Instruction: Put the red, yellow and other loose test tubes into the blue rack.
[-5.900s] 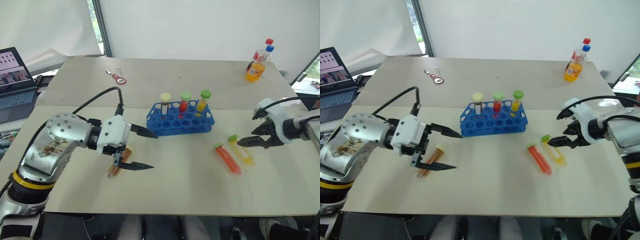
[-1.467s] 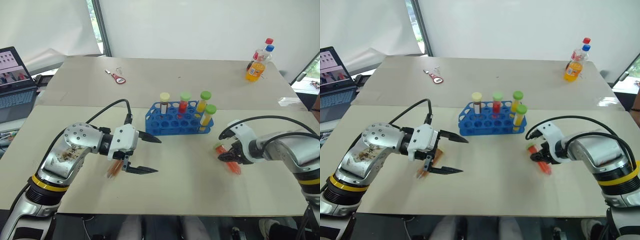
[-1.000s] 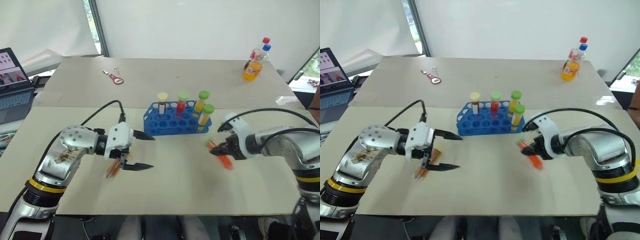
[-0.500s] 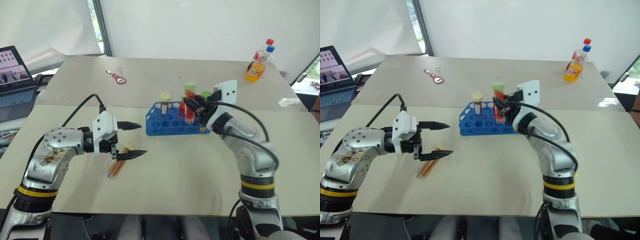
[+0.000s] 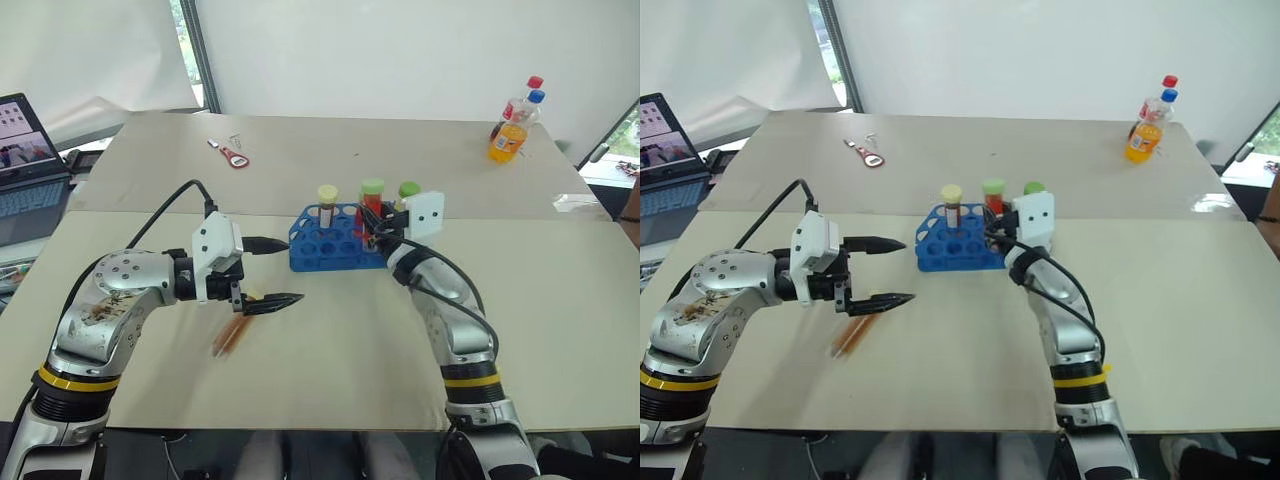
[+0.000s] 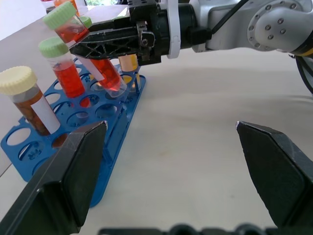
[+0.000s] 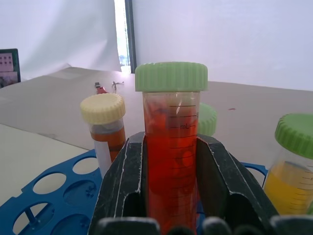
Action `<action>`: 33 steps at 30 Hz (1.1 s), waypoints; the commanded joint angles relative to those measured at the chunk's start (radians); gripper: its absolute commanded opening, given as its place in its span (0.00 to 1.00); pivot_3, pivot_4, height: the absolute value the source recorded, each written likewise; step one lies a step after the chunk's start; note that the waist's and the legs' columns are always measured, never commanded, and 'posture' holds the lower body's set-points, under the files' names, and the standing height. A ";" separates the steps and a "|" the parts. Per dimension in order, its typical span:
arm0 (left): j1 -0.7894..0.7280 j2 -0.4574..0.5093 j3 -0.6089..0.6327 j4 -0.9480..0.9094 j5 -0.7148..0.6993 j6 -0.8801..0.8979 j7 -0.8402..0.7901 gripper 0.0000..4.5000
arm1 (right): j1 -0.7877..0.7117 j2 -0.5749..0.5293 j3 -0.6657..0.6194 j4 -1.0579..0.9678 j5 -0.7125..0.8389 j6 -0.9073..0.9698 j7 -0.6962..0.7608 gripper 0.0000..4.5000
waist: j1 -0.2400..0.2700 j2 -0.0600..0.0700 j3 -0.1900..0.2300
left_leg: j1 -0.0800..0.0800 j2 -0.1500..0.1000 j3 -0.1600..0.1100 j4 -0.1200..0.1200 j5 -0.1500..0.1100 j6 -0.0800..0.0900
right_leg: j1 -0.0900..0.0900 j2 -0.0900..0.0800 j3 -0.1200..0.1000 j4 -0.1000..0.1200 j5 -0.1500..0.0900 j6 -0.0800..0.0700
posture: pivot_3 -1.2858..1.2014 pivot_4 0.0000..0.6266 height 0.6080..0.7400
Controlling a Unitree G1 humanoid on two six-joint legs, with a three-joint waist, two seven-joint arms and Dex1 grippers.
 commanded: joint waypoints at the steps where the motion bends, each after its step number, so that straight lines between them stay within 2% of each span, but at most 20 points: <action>1: -0.022 -0.003 0.003 -0.021 -0.009 -0.005 0.002 1.00 | 0.005 0.015 0.002 -0.001 -0.017 -0.051 -0.024 0.22 | 0.000 0.000 0.000 | 0.000 0.000 0.000 0.000 0.000 0.000 | 0.000 0.000 0.000 0.000 0.000 0.000 | 0.52 0.24 1.00; 11: -0.034 -0.053 0.000 -0.009 -0.019 0.028 0.066 1.00 | 0.026 0.061 0.003 0.077 -0.063 -0.160 -0.086 0.22 | 0.000 0.000 0.000 | 0.002 0.000 0.000 0.000 0.000 0.000 | 0.001 0.000 0.000 0.000 0.000 0.000 | 0.52 0.24 1.00; 18: -0.043 -0.100 0.030 -0.054 -0.082 0.161 0.184 1.00 | 0.091 0.134 0.029 0.107 -0.053 -0.270 -0.088 0.22 | -0.006 0.000 0.000 | 0.002 0.000 -0.001 0.000 0.000 0.000 | 0.001 0.000 0.000 0.001 0.000 0.000 | 0.52 0.24 1.00; 22: -0.047 -0.104 0.029 -0.070 -0.064 0.218 0.260 1.00 | 0.105 0.142 0.041 0.119 -0.069 -0.337 -0.084 0.22 | -0.014 0.000 0.000 | 0.002 0.000 -0.002 -0.001 0.000 0.000 | 0.001 0.000 0.000 0.001 0.000 0.000 | 0.52 0.24 1.00; 24: -0.052 -0.102 0.029 -0.073 -0.053 0.239 0.297 1.00 | 0.109 0.139 0.042 0.121 -0.072 -0.341 -0.080 0.44 | -0.017 0.000 0.000 | 0.002 0.000 -0.002 -0.001 0.000 0.000 | 0.001 0.000 0.000 0.001 0.000 0.000 | 0.52 0.24 1.00; 28: -0.080 -0.038 0.006 -0.120 -0.018 0.348 0.359 1.00 | 0.138 0.080 0.061 0.048 -0.096 -0.267 -0.044 0.74 | -0.018 0.000 0.000 | 0.002 0.000 -0.002 -0.001 0.000 0.000 | 0.001 0.000 0.000 0.001 0.000 0.000 | 0.52 0.24 1.00; 33: -0.094 0.089 0.039 -0.213 -0.074 0.609 0.408 1.00 | 0.208 -0.113 0.044 -0.172 -0.061 -0.086 0.095 0.74 | -0.015 0.000 0.000 | 0.001 -0.001 -0.002 -0.001 0.000 0.000 | 0.001 -0.001 0.000 0.001 0.000 0.000 | 0.52 0.24 1.00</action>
